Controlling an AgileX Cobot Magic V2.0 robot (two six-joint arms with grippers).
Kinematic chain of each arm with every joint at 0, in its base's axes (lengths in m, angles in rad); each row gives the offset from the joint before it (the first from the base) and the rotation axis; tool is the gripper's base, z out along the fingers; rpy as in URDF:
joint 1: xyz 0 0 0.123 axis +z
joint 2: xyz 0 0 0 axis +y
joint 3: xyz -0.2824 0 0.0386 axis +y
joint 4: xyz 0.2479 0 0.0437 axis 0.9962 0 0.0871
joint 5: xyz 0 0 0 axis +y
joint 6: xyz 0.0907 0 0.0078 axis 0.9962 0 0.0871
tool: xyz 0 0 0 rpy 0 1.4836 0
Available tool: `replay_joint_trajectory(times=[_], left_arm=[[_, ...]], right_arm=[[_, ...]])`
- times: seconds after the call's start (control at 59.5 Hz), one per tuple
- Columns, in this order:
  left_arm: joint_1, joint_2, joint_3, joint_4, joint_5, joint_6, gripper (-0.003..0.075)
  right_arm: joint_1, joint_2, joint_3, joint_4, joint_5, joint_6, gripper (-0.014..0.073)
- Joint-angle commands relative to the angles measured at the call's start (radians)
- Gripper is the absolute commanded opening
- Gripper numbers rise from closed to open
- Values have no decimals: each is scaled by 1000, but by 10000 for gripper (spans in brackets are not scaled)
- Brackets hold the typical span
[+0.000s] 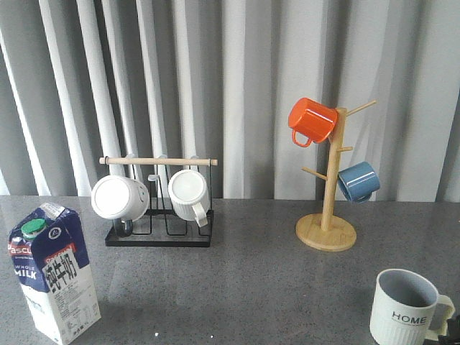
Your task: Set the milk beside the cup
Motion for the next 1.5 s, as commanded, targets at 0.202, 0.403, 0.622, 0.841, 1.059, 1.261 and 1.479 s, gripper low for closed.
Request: replay_joint_trajectory(times=[0.202,0.403,0.622,0.841,1.059,1.261,1.479], left_arm=[[0,27,-28,1,-12,-4,381],[0,27,-27,1,-10,-4,381],[0,27,-27,1,-10,-4,381],[0,27,-27,1,-10,-4,381],[0,27,-27,1,-11,-4,381],[0,27,-27,1,-10,-4,381],[0,27,-27,-5,-10,-4,381]], right_arm=[[-35,78,-27,-52,-98,8,455],[-35,78,-27,-75,-130,15,454],[-35,119,-30,-81,-194,15,454],[-35,255,-32,-91,-365,-20,452],[-35,346,-127,-90,-406,-98,219],[-35,341,-163,-86,-431,-87,-11],[53,228,-188,-67,-409,-48,-11]])
